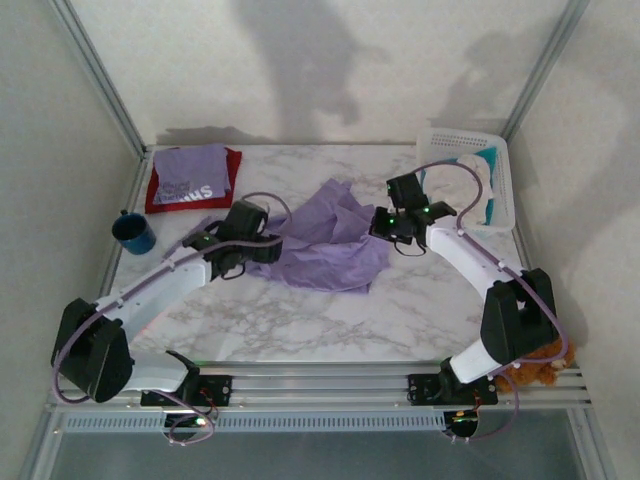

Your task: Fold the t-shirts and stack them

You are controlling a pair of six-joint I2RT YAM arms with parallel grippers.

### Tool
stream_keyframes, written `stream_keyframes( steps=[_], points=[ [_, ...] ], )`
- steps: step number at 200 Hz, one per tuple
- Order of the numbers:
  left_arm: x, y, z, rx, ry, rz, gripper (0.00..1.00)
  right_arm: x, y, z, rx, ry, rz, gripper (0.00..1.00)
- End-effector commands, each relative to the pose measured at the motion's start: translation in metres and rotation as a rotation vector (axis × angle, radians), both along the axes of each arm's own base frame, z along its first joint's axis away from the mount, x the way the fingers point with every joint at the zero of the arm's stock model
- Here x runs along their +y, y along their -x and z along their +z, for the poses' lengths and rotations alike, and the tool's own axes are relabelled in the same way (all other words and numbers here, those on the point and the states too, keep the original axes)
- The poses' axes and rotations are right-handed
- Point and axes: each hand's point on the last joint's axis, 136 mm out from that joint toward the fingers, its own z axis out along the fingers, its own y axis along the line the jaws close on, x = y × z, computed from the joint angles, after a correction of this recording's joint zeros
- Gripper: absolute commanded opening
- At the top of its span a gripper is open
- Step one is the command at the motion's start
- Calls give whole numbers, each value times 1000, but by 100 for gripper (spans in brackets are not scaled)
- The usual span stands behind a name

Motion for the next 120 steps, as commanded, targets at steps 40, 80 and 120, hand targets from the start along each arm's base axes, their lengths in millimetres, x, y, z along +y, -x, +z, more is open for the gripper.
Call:
stream_keyframes(
  steps=[40,80,120],
  points=[
    [-97,42,-23,-125,-173,-321,79,2,-16,2,2,-3,32,0],
    [-153,43,-66,89,-126,-472,65,-5,-31,0,28,-24,22,0],
    [-174,41,-82,135,-88,-509,59,-10,-36,2,44,-25,27,0]
  ],
)
